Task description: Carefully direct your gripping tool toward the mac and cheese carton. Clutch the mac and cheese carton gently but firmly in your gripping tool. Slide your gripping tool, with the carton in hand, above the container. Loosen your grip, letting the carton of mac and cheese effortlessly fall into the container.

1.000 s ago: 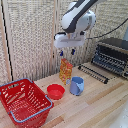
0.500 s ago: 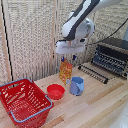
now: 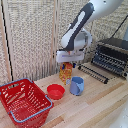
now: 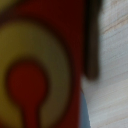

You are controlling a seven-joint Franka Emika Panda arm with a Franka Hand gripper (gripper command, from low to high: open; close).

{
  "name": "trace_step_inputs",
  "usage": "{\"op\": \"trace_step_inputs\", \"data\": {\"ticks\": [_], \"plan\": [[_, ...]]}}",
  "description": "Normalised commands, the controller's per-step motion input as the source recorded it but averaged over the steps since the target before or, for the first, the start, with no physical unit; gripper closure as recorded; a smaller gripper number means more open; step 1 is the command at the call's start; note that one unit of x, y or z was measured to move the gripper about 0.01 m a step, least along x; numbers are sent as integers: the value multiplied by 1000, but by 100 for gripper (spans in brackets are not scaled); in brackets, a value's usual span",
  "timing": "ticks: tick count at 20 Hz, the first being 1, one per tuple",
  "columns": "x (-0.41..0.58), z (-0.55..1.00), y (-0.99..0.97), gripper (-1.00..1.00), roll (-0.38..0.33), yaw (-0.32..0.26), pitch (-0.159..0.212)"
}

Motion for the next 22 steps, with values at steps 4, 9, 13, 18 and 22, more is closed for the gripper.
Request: {"op": "trace_step_inputs", "data": {"ticks": [4, 9, 13, 18, 22], "plan": [[0, 0, 0, 100, 0, -21, 0], [8, 69, 0, 100, -1, -28, -4], [0, 224, 26, 100, 0, -12, 3], [48, 512, 66, 100, 27, 0, 75], [106, 746, 354, 100, 83, 0, 75]]}}
